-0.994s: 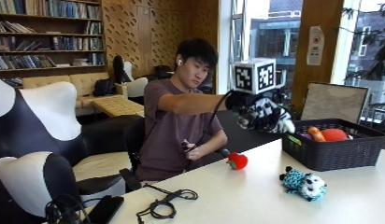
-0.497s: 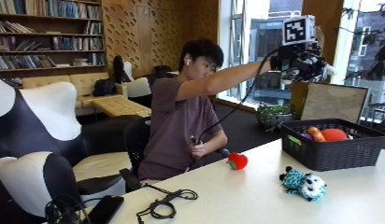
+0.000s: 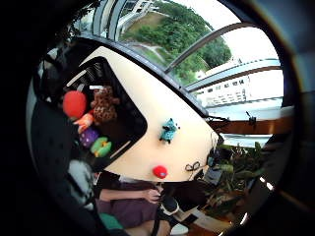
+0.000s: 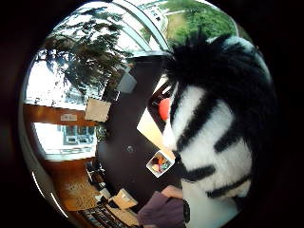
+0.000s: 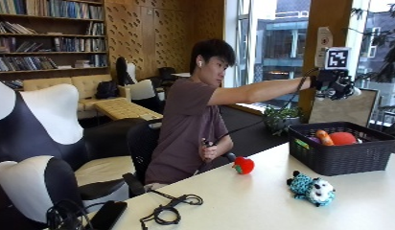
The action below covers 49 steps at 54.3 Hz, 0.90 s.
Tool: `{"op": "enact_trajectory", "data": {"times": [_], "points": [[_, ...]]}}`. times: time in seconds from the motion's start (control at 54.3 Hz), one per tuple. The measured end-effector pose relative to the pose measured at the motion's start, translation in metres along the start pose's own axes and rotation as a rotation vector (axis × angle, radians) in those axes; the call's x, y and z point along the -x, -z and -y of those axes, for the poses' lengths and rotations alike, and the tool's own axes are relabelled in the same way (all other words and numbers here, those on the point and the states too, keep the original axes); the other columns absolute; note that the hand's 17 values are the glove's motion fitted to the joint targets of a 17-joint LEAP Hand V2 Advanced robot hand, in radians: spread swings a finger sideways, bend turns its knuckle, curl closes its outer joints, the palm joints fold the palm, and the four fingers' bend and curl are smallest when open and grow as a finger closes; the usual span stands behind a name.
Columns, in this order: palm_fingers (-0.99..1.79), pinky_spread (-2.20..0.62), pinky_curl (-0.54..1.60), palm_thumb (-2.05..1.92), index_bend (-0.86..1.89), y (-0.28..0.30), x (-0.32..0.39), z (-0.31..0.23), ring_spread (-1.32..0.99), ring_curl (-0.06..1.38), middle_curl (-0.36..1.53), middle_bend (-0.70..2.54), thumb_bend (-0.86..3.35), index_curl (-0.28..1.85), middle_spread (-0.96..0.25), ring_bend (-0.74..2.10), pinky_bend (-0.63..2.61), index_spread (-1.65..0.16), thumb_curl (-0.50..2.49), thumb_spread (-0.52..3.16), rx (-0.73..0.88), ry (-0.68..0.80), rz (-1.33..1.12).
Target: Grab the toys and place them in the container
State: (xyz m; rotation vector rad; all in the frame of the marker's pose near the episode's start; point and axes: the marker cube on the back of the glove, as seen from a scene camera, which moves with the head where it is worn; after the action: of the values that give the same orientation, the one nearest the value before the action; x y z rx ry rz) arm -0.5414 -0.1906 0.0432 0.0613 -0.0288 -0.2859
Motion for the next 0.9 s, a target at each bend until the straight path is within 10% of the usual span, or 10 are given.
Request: {"op": "enact_trajectory", "data": {"times": [0.295,0.46,0.7,0.792,0.902], "points": [[0.98,-0.35,0.43,0.47,0.16,-0.047,0.041,0.024,-0.31,0.53,0.78,0.61,-0.05,0.0,-0.36,1.47,0.95,-0.28,0.78,0.92,0.034,-0.075,-0.091],[-0.44,-0.17,0.51,-0.02,0.08,-0.052,0.064,0.028,-0.16,0.44,0.6,0.1,-0.11,0.05,-0.12,1.01,1.2,-0.14,0.56,1.06,0.145,0.045,0.144],[-0.38,0.0,0.38,-0.08,0.1,-0.055,0.017,0.031,-0.01,0.23,0.42,0.09,-0.07,0.12,-0.03,0.57,0.96,-0.17,0.41,1.11,0.127,-0.257,-0.225],[-0.35,0.02,0.36,-0.08,0.08,-0.034,0.022,0.017,0.01,0.22,0.37,0.08,-0.07,0.13,-0.03,0.52,0.92,-0.18,0.38,1.13,0.117,-0.016,-0.011],[-0.31,0.03,0.34,-0.08,0.08,-0.02,-0.021,0.01,0.02,0.21,0.34,0.11,-0.06,0.14,-0.04,0.47,0.86,-0.2,0.34,1.14,0.104,-0.178,-0.142]]}}
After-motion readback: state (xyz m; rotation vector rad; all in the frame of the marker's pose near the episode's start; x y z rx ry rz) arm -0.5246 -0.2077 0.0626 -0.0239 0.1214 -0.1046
